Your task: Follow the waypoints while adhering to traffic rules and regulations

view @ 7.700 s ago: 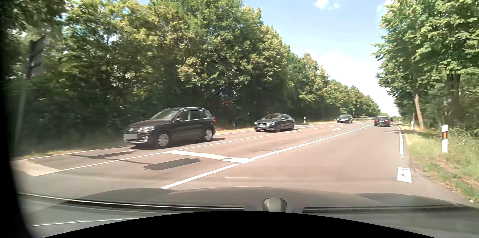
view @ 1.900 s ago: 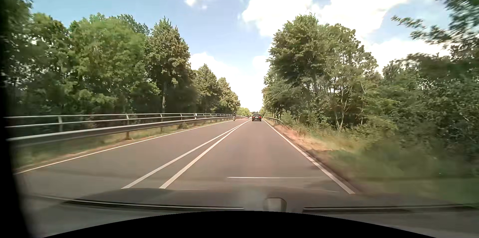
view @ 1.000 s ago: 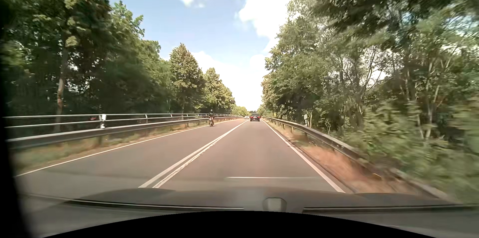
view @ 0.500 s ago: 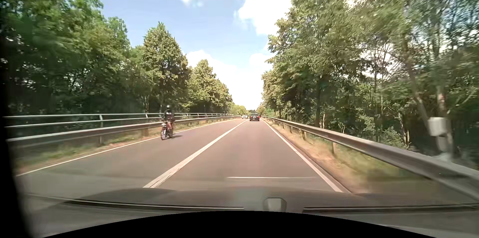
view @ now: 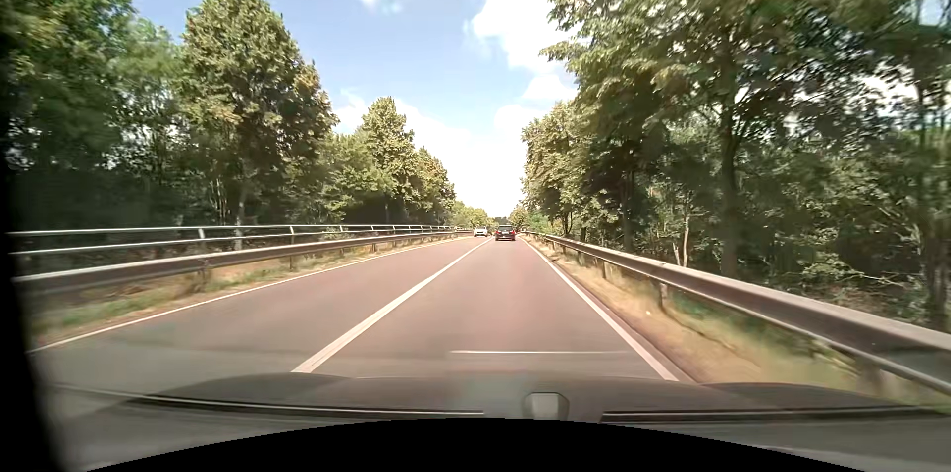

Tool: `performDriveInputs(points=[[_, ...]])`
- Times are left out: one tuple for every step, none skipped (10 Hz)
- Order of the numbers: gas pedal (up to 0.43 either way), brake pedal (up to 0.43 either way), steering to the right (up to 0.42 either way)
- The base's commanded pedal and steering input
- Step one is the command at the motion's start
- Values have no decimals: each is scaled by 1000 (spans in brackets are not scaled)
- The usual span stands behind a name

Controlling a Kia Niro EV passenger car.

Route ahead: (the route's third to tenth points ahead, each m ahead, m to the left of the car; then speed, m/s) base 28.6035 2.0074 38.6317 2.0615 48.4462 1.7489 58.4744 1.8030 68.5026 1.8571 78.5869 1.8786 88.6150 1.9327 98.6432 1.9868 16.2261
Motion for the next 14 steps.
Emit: performDriveInputs(points=[[228, 6, 6], [228, 6, 6], [220, 6, 6], [220, 6, 6], [220, 6, 6], [220, 6, 6], [220, 6, 6], [220, 6, 6], [220, 6, 6], [220, 6, 5], [209, 6, 5], [209, 6, 5], [197, 6, 5], [197, 6, 5]])
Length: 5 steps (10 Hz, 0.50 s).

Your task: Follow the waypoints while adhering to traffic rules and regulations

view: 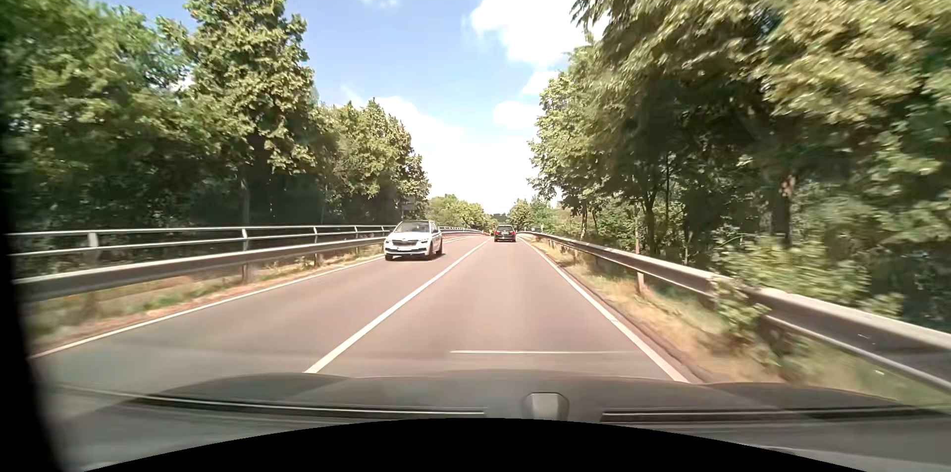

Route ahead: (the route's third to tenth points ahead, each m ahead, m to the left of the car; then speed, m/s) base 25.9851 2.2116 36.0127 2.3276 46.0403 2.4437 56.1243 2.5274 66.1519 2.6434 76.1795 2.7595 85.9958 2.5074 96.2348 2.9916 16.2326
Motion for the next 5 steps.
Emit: performDriveInputs(points=[[197, 6, 5], [197, 6, 5], [197, 6, 5], [197, 6, 5], [197, 6, 5]])
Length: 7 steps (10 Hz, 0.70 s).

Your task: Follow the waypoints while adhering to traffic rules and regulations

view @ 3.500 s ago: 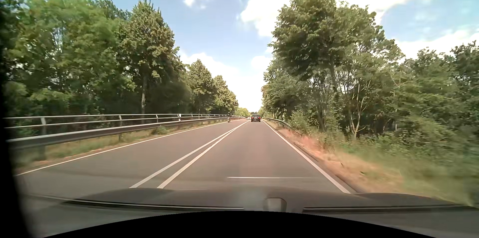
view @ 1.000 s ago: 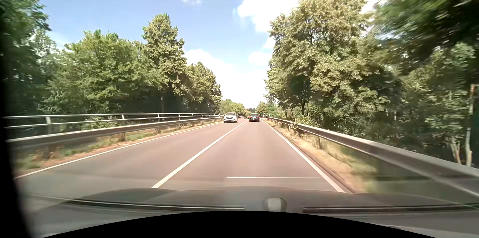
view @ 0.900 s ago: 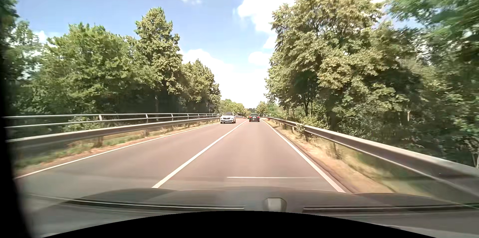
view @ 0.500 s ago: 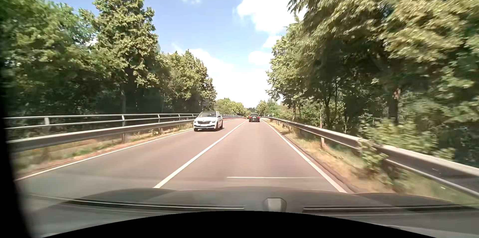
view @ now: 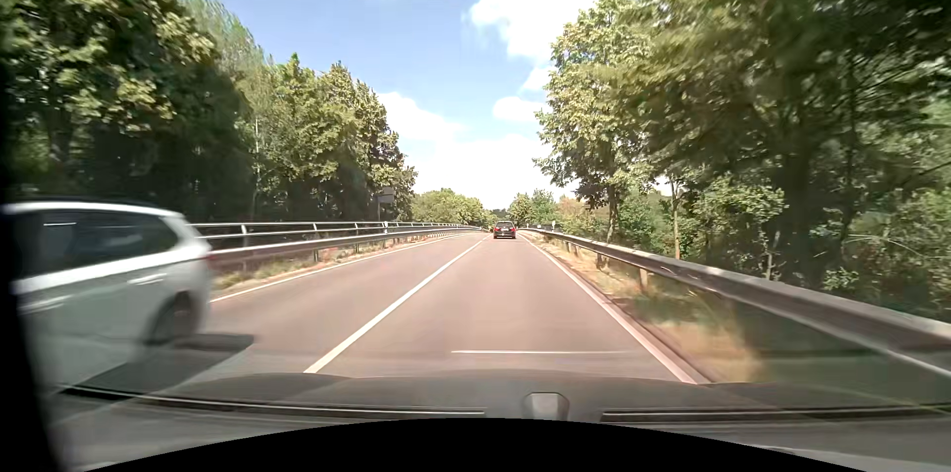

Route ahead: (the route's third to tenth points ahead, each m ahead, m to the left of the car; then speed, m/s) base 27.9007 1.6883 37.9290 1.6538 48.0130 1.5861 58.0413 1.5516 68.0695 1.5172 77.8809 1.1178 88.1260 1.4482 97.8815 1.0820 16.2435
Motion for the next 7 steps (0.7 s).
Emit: performDriveInputs(points=[[197, 6, 5], [197, 6, 5], [197, 6, 5], [189, 6, 5], [177, 6, 5], [177, 6, 5], [169, 6, 5]])
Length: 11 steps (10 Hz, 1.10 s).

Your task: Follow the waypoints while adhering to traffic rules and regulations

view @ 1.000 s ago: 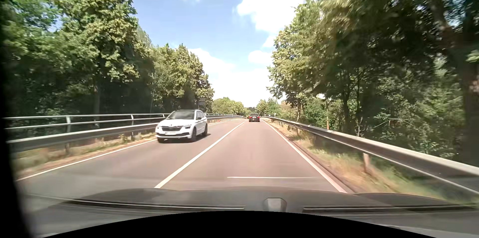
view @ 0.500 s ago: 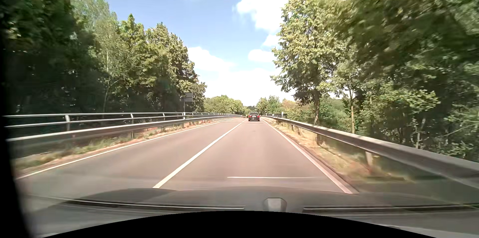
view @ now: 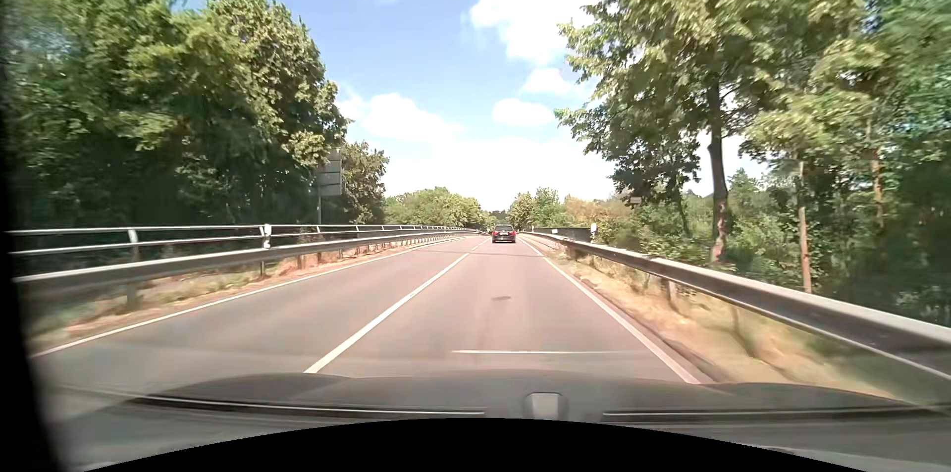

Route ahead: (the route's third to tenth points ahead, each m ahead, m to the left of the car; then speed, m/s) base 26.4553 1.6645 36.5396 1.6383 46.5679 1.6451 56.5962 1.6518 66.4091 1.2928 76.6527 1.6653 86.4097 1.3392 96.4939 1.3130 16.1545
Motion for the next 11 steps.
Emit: performDriveInputs(points=[[169, 6, 5], [169, 6, 5], [169, 6, 5], [169, 6, 4], [169, 6, 4], [169, 6, 4], [169, 6, 3], [169, 6, 3], [169, 6, 3], [169, 6, 3], [169, 6, 3]])
